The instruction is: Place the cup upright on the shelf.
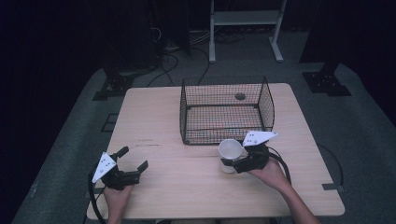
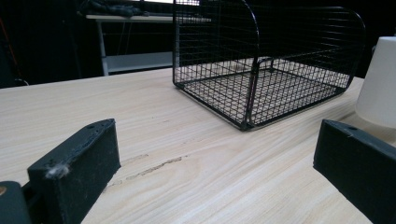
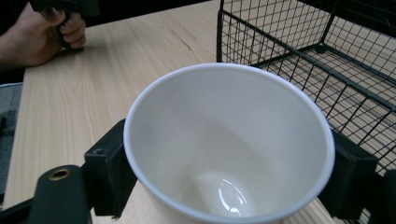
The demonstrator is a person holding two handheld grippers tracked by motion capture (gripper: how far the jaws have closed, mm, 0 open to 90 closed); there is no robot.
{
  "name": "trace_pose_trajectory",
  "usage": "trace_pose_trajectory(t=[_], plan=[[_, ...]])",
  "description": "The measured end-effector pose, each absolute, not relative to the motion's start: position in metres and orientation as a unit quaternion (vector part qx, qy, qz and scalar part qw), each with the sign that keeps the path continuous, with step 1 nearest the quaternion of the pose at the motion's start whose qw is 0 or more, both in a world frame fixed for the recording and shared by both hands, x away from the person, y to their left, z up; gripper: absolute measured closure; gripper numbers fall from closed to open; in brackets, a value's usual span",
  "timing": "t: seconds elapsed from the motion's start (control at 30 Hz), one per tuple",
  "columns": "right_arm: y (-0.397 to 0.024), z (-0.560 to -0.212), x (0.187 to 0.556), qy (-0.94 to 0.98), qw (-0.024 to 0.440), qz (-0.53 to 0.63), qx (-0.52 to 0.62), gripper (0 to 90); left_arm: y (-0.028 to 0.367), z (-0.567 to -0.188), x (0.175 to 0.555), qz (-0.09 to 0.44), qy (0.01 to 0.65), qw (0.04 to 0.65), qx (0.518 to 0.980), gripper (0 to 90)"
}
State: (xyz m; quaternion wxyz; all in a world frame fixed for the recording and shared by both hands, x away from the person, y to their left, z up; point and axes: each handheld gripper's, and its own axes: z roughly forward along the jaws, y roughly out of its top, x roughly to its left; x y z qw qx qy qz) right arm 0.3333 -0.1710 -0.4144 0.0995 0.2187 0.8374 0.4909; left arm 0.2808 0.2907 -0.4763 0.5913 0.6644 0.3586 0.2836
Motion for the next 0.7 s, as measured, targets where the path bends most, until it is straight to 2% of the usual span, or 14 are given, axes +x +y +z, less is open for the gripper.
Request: trace_pose_trajectory(t=[0.7], plan=[[-0.176,-0.386,0.345,0.828,0.106,0.506,0.217,18.9,0.286,-0.476,0.282,0.301,0.367,0.58,0.662,0.0]])
